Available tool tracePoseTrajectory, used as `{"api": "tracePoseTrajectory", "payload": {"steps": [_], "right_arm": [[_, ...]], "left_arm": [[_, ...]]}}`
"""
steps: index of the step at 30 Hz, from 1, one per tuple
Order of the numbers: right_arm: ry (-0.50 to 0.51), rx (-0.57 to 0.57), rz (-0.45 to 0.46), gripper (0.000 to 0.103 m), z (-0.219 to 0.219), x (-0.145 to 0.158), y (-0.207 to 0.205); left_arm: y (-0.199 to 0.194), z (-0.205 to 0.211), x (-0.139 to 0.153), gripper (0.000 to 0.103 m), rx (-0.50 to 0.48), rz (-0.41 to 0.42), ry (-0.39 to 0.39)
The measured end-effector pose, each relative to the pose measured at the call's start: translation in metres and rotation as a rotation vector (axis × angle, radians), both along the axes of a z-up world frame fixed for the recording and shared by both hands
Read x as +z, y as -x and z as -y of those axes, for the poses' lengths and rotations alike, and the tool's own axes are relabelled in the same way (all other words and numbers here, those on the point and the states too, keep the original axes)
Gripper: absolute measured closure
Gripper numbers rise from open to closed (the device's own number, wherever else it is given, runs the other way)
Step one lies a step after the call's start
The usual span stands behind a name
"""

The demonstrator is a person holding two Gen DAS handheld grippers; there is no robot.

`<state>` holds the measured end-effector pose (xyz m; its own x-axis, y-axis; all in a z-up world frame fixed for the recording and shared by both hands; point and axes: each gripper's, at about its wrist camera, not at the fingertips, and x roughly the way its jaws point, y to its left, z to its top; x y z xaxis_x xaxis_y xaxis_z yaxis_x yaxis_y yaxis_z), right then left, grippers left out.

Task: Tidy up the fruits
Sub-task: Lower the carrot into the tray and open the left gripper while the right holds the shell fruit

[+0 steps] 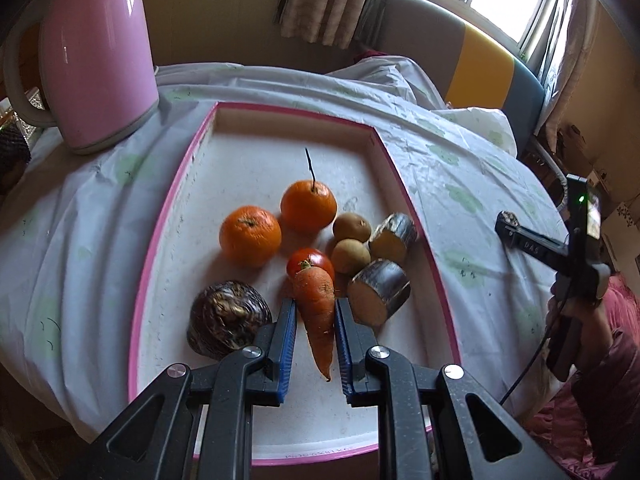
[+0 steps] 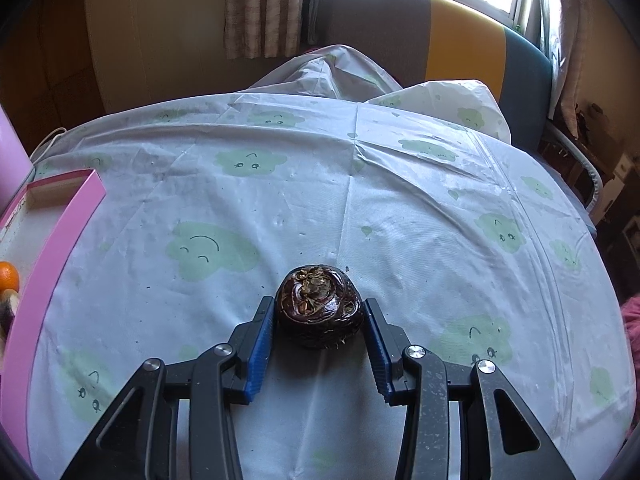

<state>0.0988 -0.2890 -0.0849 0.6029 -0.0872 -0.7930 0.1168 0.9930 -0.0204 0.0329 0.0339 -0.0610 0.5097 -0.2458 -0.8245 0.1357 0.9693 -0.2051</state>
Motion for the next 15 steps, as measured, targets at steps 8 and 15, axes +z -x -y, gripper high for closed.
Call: {"api": "tracePoseTrajectory", "payload": {"steps": [8,15], "right_arm": [[-0.064,0.093,0.052,0.06,-0.032,0.026,0.013],[-0.124,0.296,0.107,0.06,-0.098,0.058,0.021]], "left_arm": [[0.003,-0.004,-0.006,0.083,0.03,-0.017,0.004],[0.009,-0.009,0.008,0.079,0.059,0.036,-0.017]]}}
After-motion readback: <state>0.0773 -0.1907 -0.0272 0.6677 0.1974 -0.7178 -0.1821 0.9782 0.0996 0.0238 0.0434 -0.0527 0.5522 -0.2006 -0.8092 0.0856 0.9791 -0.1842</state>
